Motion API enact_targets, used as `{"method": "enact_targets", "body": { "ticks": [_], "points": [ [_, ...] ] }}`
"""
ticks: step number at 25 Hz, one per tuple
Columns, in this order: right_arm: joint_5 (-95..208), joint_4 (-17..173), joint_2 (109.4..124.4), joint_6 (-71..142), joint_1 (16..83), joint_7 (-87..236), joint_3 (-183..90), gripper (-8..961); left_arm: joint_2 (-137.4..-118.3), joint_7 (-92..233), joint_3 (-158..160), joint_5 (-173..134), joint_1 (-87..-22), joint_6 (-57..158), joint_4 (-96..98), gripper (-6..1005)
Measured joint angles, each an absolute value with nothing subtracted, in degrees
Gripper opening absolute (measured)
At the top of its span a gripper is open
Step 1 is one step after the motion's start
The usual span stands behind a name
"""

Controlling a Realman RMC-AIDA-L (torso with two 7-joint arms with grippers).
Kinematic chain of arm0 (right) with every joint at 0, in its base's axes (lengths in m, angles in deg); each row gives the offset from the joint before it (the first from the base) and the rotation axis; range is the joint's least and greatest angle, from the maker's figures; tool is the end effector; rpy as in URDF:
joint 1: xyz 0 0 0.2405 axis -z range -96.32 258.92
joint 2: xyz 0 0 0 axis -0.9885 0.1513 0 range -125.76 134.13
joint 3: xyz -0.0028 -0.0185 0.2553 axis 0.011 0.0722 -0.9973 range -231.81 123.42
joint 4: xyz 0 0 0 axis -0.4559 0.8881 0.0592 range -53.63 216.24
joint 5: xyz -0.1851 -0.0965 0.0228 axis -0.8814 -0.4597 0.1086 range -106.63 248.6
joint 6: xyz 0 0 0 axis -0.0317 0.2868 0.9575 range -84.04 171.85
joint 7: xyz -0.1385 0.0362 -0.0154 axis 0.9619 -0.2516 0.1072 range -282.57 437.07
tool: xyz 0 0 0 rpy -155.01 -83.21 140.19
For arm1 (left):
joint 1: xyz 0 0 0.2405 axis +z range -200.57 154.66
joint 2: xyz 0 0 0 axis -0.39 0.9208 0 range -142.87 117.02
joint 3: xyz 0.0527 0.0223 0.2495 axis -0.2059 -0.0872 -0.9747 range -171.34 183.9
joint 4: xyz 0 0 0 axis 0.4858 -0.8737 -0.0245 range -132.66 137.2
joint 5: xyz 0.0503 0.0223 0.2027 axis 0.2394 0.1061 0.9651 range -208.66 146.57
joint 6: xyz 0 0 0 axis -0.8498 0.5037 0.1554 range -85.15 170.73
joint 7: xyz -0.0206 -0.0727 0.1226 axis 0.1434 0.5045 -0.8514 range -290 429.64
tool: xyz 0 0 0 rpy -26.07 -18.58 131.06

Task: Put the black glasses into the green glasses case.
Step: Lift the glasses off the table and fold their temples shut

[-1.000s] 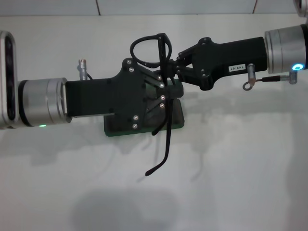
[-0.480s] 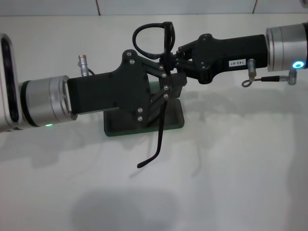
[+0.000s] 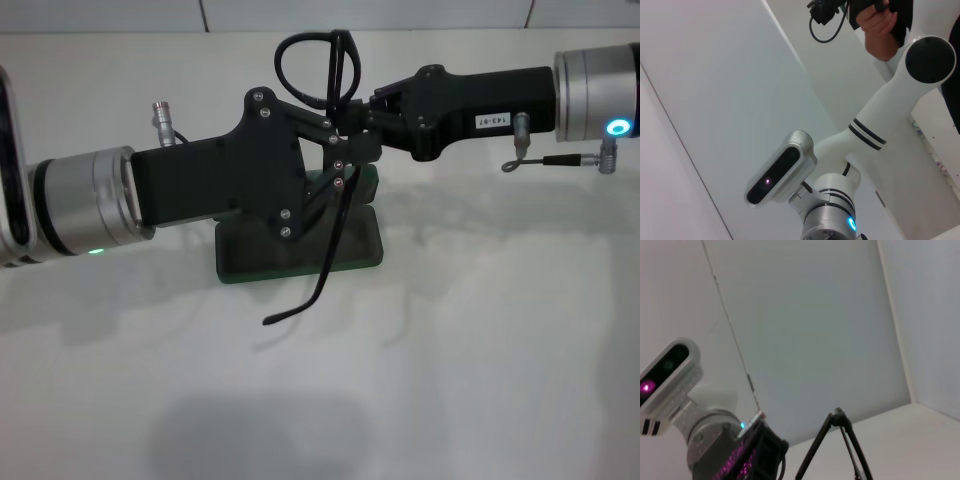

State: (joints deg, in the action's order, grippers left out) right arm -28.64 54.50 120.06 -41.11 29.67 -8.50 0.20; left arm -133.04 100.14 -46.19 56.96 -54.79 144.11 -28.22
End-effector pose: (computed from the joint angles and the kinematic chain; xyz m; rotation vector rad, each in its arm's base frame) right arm 0.1264 0.3956 -0.0247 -2.9494 0.4241 0.8692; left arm -0.1930 0.3111 -0.0112 -2.4678 0.5791 -1.1227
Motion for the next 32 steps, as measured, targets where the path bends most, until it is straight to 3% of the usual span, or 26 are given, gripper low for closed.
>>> {"method": "enact_targets", "body": {
  "ticks": [32],
  "points": [
    [-25.90,54.61,120.04,-42.97,30.29,-19.12,0.49,35,-132.86,100.87,-46.19,56.76,-55.68,143.93,-28.48,-2]
  ]
}}
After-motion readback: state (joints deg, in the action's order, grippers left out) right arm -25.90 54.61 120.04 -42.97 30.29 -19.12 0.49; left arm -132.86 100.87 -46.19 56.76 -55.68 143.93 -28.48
